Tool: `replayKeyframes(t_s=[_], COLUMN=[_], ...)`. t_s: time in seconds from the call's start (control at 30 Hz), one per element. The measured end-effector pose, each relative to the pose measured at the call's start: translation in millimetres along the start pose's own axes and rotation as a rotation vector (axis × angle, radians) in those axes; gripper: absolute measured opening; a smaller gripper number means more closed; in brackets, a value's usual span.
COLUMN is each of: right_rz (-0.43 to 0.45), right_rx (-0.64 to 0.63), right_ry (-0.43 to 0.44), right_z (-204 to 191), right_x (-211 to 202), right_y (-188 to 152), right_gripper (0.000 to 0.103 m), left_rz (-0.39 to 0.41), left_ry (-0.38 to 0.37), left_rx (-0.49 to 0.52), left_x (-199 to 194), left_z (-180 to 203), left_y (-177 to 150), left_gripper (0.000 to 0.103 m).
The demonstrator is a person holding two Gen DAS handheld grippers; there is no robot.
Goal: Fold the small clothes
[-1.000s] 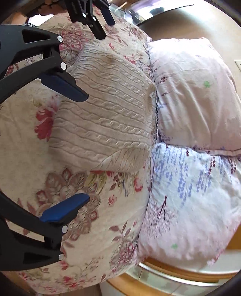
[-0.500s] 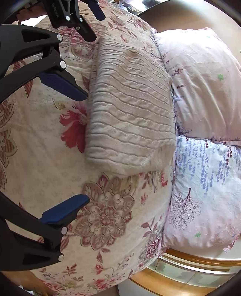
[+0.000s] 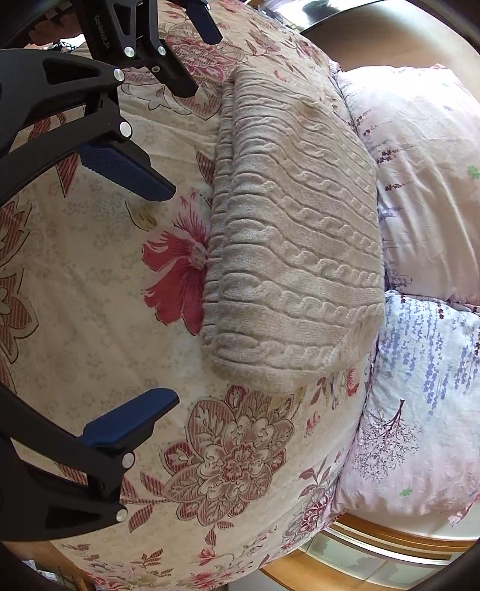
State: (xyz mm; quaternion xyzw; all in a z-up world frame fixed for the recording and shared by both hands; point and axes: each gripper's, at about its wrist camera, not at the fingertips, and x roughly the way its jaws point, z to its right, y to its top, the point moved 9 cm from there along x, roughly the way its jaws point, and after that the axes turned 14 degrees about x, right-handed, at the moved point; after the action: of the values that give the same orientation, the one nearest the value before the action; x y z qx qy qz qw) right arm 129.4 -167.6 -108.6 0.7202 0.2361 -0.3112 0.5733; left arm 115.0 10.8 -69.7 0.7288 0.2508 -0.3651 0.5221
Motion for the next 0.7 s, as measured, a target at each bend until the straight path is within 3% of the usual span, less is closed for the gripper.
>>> replayKeyframes(t_s=[0.23, 0.7], right_rz=[-0.014, 0.001], right_rx=[0.007, 0.017], right_ry=[0.001, -0.004], right_z=[3, 4], right_x=[4, 6], right_y=[-2, -2], right_gripper=[0.102, 0.102], left_rz=[-0.044, -0.033], left_ry=[-0.02, -0.029], left_rx=[-0.046, -0.057], left_x=[12, 13], left_z=[-4, -3], left_y=[-6, -5], left_gripper=[0.101, 0.101])
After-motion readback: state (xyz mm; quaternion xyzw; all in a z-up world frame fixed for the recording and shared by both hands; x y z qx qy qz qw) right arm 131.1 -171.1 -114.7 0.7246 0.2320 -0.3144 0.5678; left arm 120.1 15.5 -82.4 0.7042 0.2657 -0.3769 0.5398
